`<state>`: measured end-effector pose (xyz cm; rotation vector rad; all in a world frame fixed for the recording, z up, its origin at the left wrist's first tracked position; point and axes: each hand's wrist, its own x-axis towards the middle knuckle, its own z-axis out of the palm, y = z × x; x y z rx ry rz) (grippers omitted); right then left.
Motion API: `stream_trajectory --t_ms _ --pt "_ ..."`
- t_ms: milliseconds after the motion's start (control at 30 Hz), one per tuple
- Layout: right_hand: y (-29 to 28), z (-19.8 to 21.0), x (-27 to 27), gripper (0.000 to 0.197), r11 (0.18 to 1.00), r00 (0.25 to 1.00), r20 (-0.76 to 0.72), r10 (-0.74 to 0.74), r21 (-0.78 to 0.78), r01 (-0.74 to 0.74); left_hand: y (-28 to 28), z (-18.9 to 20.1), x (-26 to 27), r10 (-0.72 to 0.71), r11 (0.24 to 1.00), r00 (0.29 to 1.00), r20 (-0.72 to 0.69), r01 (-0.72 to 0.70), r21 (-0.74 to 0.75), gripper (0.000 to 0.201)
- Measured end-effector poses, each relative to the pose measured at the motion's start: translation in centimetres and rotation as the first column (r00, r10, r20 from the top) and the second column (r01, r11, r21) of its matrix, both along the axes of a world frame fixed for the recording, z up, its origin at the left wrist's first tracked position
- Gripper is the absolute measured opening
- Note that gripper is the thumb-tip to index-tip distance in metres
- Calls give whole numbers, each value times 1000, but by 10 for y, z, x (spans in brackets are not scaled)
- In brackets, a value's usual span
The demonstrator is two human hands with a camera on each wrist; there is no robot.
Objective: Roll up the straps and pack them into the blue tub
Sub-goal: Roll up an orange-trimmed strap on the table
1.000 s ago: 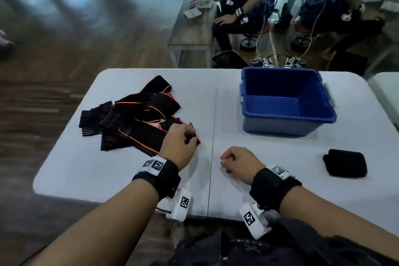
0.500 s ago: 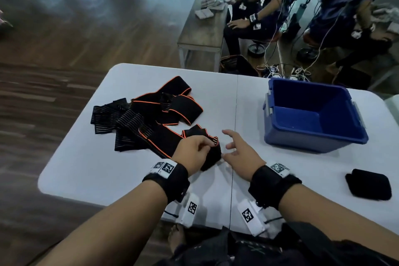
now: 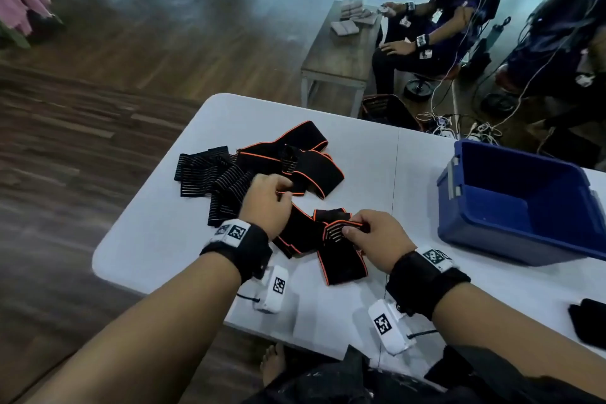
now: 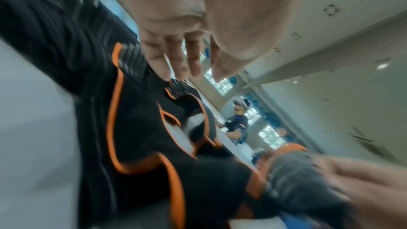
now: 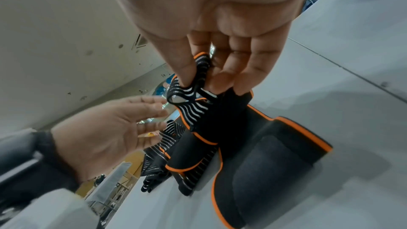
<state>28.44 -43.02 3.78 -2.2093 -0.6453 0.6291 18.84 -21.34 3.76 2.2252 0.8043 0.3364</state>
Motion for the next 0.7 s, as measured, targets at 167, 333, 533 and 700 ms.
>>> stream_trajectory --t_ms 167,333,533,700 --pt "0 8 2 17 998 999 -11 -48 36 49 44 -6 7 189 981 944 -271 -171 89 53" --pt "-7 21 1 22 994 996 -7 -90 64 90 61 -10 15 232 971 881 -412 -183 156 41" --pt "-13 38 5 19 982 988 2 -156 111 154 78 -4 9 87 985 910 -405 -18 171 12" --pt "-13 54 12 17 975 974 104 -201 119 188 77 19 7 -40 949 972 -230 108 296 20"
